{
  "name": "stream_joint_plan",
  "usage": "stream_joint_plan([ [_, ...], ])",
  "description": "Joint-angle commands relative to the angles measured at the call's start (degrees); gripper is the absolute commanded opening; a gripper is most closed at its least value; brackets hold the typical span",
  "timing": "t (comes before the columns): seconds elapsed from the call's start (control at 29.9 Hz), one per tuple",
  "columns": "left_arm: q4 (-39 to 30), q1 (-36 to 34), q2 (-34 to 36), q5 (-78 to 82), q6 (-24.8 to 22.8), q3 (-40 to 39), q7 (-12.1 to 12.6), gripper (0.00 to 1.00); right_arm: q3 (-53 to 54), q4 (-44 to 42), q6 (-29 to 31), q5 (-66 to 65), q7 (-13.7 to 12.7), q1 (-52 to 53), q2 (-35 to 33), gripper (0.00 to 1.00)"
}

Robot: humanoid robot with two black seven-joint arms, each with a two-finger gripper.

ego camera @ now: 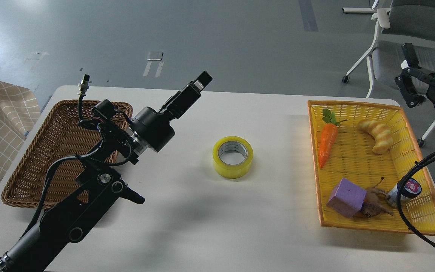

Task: Place and transfer tape with both arms
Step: 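Reach the left gripper toward the tape roll on the table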

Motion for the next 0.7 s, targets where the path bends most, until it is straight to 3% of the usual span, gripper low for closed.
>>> stream_joint_plan([
  [0.0,0.1,-0.1,0.2,1.7,0.5,3.4,8.1,0.98,0.0,-0.1,0.0,0.1,-0.1,0.3,0.0,1.0],
  [0.23,1.5,-0.7,-0.2,9.6,0.5,9.7,7.7,0.98,0.1,-0.1,0.0,0.1,-0.1,0.9,-0.1,1.0],
  [0.67,15.7,-6.8,-0.8,17.5,0.1,13.8,8.0,0.98,0.3,-1.1,0.0,0.1,-0.1,1.2,-0.5,1.0],
])
